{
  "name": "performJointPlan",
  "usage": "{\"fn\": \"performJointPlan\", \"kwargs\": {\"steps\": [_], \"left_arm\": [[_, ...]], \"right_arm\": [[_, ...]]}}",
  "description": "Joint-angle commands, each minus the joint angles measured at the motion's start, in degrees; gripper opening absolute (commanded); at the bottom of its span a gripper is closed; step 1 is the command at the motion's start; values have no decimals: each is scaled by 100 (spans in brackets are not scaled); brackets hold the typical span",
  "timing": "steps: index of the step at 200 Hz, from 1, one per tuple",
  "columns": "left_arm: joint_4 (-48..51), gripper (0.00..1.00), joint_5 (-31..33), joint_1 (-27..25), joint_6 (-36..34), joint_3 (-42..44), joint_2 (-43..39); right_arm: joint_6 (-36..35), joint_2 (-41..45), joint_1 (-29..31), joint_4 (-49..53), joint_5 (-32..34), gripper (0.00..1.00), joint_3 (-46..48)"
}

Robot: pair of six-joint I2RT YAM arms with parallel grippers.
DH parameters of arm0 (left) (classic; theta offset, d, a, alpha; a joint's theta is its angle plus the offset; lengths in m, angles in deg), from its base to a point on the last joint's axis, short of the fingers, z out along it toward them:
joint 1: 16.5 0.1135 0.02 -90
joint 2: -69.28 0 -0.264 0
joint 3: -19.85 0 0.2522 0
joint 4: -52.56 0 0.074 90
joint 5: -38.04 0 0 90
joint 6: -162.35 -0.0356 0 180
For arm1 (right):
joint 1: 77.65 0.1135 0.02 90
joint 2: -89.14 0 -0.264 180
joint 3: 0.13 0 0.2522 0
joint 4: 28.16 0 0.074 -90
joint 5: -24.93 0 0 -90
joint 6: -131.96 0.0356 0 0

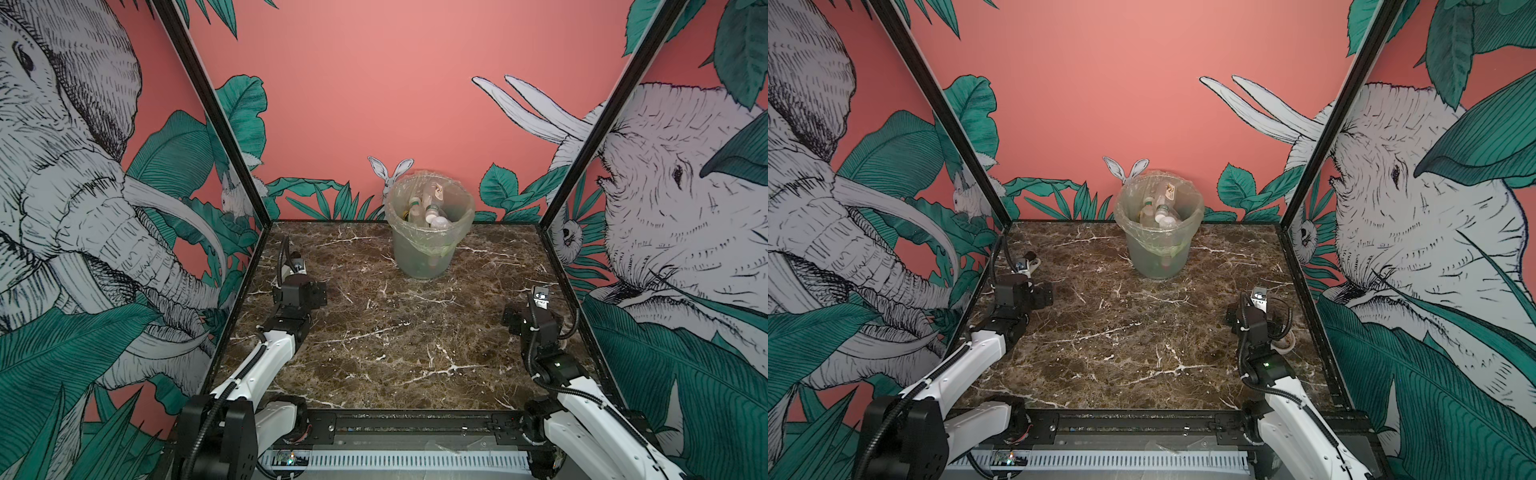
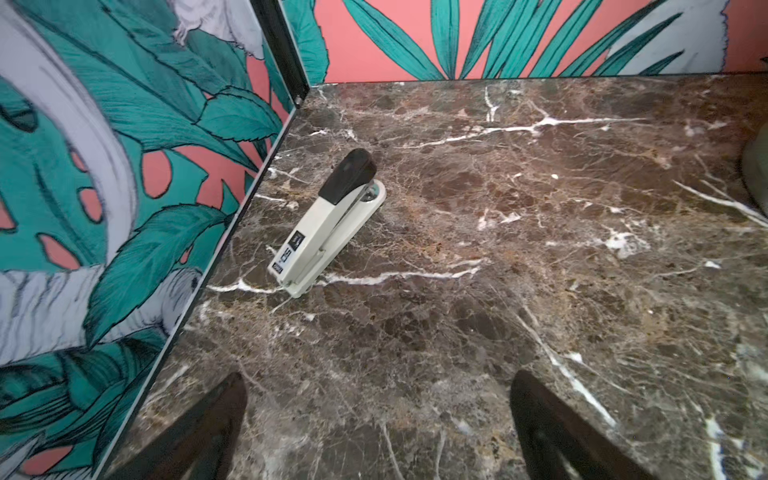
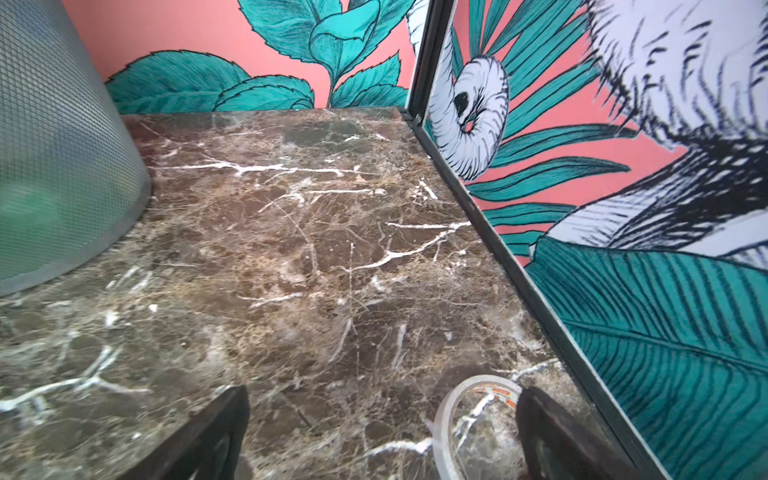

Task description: Throw the plastic bottles in the bin

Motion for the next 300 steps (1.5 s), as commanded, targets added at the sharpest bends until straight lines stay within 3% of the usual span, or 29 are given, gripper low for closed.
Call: {"fn": "performJointPlan", "kwargs": {"steps": [1, 23, 57, 84, 136, 161, 187, 195, 215, 242, 251, 267, 300], "left_arm": [[-1190, 99, -120, 45, -284, 323, 107], [-2101, 99, -235, 172, -336, 684, 364], [-2574, 99, -585, 404, -369, 803, 848], [-3155, 99, -845, 532, -366, 895, 1319], [-2787, 99, -1189, 581, -579, 451, 1707], [-2542, 99, -1346, 590, -710, 179, 1895], [-3876, 99, -1277, 635, -758, 640, 2300], [-4350, 99, -1346, 640, -811, 752, 2462], [-4048, 99, -1402, 636, -808, 704, 2390], [-4292, 100, -1469, 620, -894, 783, 2490], [-4344, 100, -1462, 604, -908, 789, 2514], [-4224, 100, -1439, 602, -895, 771, 2476], [-4236, 99, -1443, 600, -891, 758, 2502]], "right_arm": [[-338, -21, -25, -1023, 310, 100, 236], [-491, -208, -20, -1623, 381, 100, 499], [-737, -779, -29, -2736, 700, 100, 803], [-969, -1554, -36, -4596, 635, 100, 1250], [-1458, -3621, -80, -6924, 786, 100, 1108], [-1839, -4216, -127, -7425, 809, 100, 944], [-1733, -4943, -354, -8345, 613, 100, 1018], [-1745, -4931, -385, -8231, 518, 100, 969], [-1637, -4817, -508, -7837, 211, 100, 869], [-1523, -5019, -882, -7264, -1027, 100, 595], [-1532, -5186, -936, -7439, -910, 100, 481], [-1240, -4868, -1060, -6153, -973, 100, 177], [-1116, -4927, -1540, -5656, -2301, 100, -148]]}}
